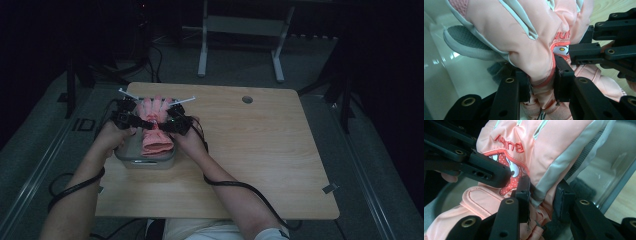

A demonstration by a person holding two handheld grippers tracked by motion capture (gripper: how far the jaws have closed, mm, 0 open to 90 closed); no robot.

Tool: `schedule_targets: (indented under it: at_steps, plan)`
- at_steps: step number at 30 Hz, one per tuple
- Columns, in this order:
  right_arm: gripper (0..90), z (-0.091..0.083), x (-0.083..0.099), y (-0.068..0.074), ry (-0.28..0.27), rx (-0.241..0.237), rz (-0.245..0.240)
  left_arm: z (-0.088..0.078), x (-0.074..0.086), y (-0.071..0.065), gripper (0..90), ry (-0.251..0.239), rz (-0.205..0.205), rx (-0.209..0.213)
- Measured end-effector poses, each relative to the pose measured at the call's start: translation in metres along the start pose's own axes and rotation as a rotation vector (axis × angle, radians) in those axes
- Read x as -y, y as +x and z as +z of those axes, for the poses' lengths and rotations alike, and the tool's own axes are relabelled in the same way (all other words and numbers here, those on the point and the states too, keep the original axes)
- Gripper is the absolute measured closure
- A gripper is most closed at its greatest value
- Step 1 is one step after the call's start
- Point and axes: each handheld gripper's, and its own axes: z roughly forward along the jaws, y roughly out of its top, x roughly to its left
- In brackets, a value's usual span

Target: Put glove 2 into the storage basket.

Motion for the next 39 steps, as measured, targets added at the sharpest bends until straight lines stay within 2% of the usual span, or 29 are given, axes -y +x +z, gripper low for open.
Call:
schedule_targets:
  at_steps: [3, 4, 7, 10, 13, 14, 19, 20, 21, 25, 26, 28, 29, 30, 33, 35, 36, 37, 39]
  plan:
    - [69.0, 0.003, 0.003, -0.001, 0.019, 0.000, -0.002, 0.003, 0.004, 0.003, 69.5, 0.005, -0.008, 0.008]
    - [68.9, 0.005, 0.005, 0.000, 0.034, 0.006, -0.011, 0.006, 0.007, 0.006, 69.4, 0.007, -0.022, 0.023]
    - [68.8, 0.006, 0.006, 0.000, 0.035, 0.007, -0.016, 0.010, 0.009, 0.008, 69.4, 0.013, -0.024, 0.022]
    - [67.6, 0.011, 0.009, -0.004, 0.053, 0.007, 0.003, 0.014, 0.008, 0.008, 67.5, 0.018, -0.020, 0.002]
    - [66.9, 0.011, 0.010, -0.005, 0.053, 0.008, 0.009, 0.016, 0.007, 0.009, 64.5, 0.015, -0.030, 0.001]
    - [63.2, 0.006, 0.006, -0.011, 0.060, 0.005, 0.045, 0.017, 0.005, 0.009, 63.8, 0.008, -0.032, 0.008]
    - [60.5, 0.000, 0.002, -0.015, 0.077, -0.006, 0.049, 0.020, 0.003, 0.008, 61.7, 0.016, -0.036, -0.007]
    - [58.4, -0.002, 0.001, -0.014, 0.076, 0.001, 0.027, 0.021, 0.003, 0.008, 61.1, 0.019, -0.046, -0.014]
    - [52.4, -0.006, 0.000, -0.013, 0.059, 0.004, 0.013, 0.022, 0.003, 0.009, 61.0, 0.016, -0.046, -0.021]
    - [49.0, -0.017, -0.001, -0.013, 0.016, -0.021, -0.001, 0.025, 0.002, 0.008, 58.5, 0.003, -0.051, -0.028]
    - [45.5, -0.026, -0.002, -0.013, -0.024, -0.037, -0.024, 0.026, 0.002, 0.007, 53.9, -0.003, -0.051, -0.030]
    - [39.1, -0.036, -0.002, -0.018, -0.077, -0.063, -0.028, 0.025, 0.000, 0.006, 49.2, -0.010, -0.040, -0.046]
    - [36.4, -0.039, -0.002, -0.019, -0.089, -0.073, -0.033, 0.024, -0.001, 0.004, 44.8, -0.028, -0.032, -0.069]
    - [35.4, -0.042, -0.001, -0.021, -0.103, -0.076, -0.040, 0.024, -0.001, 0.004, 42.5, -0.028, -0.032, -0.069]
    - [35.4, -0.048, 0.001, -0.025, -0.111, -0.081, -0.020, 0.021, -0.001, 0.002, 37.6, -0.066, -0.017, -0.106]
    - [33.3, -0.052, 0.003, -0.030, -0.117, -0.094, -0.004, 0.021, -0.002, 0.001, 33.2, -0.074, -0.017, -0.131]
    - [31.9, -0.053, 0.004, -0.032, -0.118, -0.097, -0.004, 0.021, -0.002, 0.000, 32.8, -0.079, -0.010, -0.142]
    - [26.4, -0.055, 0.008, -0.035, -0.097, -0.116, -0.019, 0.021, -0.002, 0.000, 30.2, -0.081, -0.004, -0.152]
    - [24.1, -0.055, 0.009, -0.036, -0.090, -0.117, -0.029, 0.019, -0.002, -0.001, 29.9, -0.092, -0.002, -0.146]
